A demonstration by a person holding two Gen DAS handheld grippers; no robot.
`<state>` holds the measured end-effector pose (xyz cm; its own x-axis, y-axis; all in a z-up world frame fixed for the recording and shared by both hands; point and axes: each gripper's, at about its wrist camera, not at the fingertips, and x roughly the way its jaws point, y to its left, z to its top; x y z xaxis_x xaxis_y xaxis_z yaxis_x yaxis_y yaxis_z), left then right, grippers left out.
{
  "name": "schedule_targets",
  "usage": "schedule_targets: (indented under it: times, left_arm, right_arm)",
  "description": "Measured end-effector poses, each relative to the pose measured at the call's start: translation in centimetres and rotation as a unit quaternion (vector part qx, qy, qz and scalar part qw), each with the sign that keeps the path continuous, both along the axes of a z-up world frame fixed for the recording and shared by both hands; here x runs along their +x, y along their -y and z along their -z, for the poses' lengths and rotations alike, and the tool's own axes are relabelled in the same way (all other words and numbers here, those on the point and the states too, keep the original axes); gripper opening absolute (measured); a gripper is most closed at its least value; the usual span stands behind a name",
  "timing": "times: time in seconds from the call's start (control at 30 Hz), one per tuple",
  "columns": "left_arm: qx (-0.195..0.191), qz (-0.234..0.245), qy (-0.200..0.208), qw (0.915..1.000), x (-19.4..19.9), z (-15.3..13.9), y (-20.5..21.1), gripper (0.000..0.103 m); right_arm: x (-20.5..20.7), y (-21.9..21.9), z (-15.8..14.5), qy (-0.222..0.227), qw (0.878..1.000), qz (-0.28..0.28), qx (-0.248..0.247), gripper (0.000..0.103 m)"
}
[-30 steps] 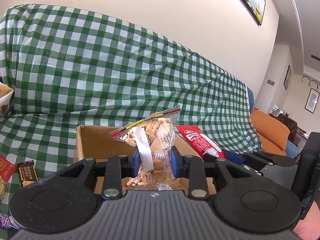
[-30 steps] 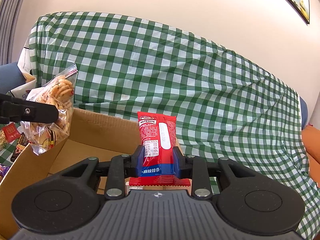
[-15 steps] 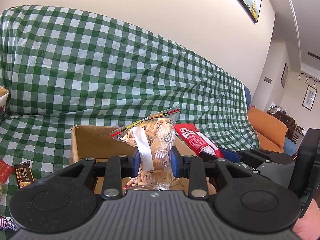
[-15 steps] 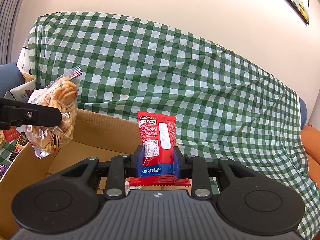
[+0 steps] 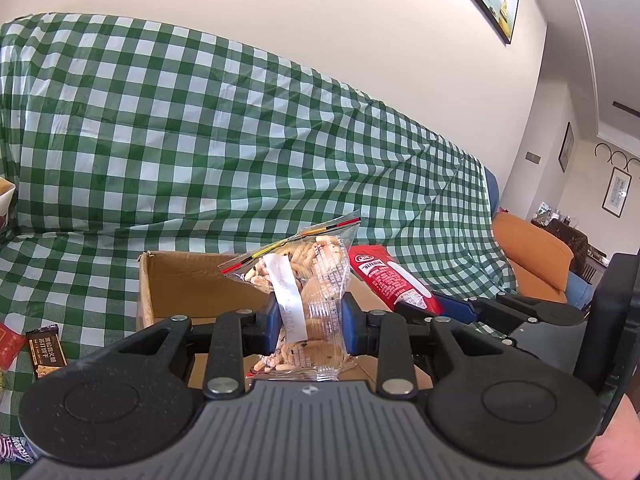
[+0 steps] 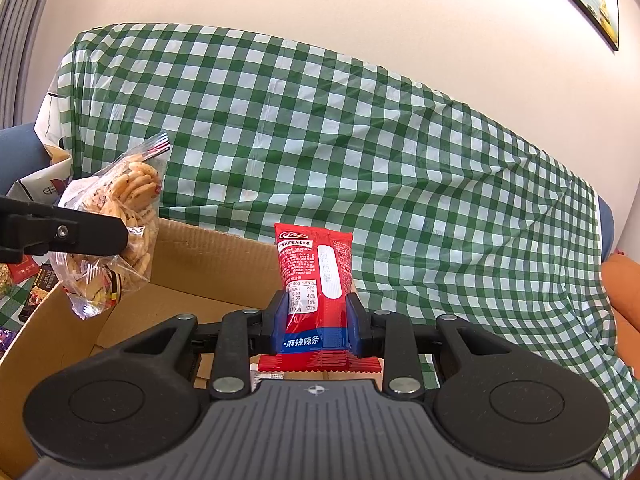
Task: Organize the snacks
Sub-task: 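Carry the cracker bag in the left gripper and red pack in the right over the box, then open both grippers to drop the cracker bag and red pack into the box, then close the right gripper on the yellow wafer stick while the left tool reaches the round grain cake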
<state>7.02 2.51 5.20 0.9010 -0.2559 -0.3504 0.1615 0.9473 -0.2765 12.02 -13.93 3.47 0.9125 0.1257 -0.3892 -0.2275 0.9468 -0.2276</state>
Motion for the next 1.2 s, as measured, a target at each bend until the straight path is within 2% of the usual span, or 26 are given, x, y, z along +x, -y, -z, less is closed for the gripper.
schedule_targets:
  times: [0.3, 0.4, 0.47, 0.5, 0.53, 0.63, 0.8, 0.83, 0.9, 0.97, 1.07, 1.2]
  left_arm:
    - [0.0, 0.007, 0.003, 1.0, -0.1, 0.0, 0.1, 0.034]
    - [-0.007, 0.021, -0.008, 0.9997, 0.2, 0.1, 0.0, 0.035]
    - [-0.005, 0.029, -0.015, 0.9994, 0.2, 0.3, 0.0, 0.042]
    - [-0.004, 0.026, -0.011, 0.9996, 0.1, 0.2, -0.1, 0.047]
    - [-0.007, 0.022, -0.007, 0.9997, 0.0, 0.1, -0.3, 0.048]
    - [-0.014, 0.014, -0.009, 0.9998, -0.2, 0.0, -1.2, 0.049]
    - [-0.005, -0.012, 0.003, 0.9999, -1.3, -0.3, -2.9, 0.045]
    - [-0.001, -0.016, 0.01, 0.9998, -1.7, -0.4, -3.3, 0.043]
    - [0.012, -0.025, 0.019, 0.9994, -2.5, -0.6, -4.1, 0.032]
    - [0.028, -0.035, 0.016, 0.9989, -3.3, -0.7, -5.1, 0.031]
    - [0.032, -0.044, -0.009, 0.9985, -4.0, -0.7, -7.6, 0.031]
    - [0.05, -0.078, -0.064, 0.9936, -3.7, -0.7, -11.9, 0.031]
  right_arm:
    - [0.0, 0.0, -0.1, 0.0, 1.0, 0.0, -0.001, 0.031]
    - [0.0, -0.1, -0.1, 0.002, 1.0, 0.005, -0.007, 0.036]
    - [0.0, -0.2, -0.2, 0.013, 1.0, 0.016, -0.021, 0.04]
    - [0.0, -0.2, -0.2, 0.016, 0.999, 0.018, -0.023, 0.044]
    - [0.0, -0.2, -0.2, 0.015, 1.0, 0.017, -0.021, 0.047]
    - [0.0, -0.3, -0.3, 0.015, 1.0, 0.015, -0.02, 0.049]
    - [-0.4, -1.0, -0.6, 0.018, 1.0, 0.006, -0.01, 0.051]
    - [-0.6, -1.3, -0.6, 0.017, 1.0, 0.002, -0.007, 0.051]
    - [-1.1, -2.0, -0.8, 0.016, 1.0, -0.009, 0.002, 0.051]
    - [-1.8, -2.7, -1.1, 0.018, 0.999, -0.027, 0.016, 0.051]
    - [-3.1, -4.1, -1.6, 0.021, 0.997, -0.07, 0.035, 0.05]
    - [-5.2, -6.5, -2.0, 0.016, 0.99, -0.134, 0.047, 0.039]
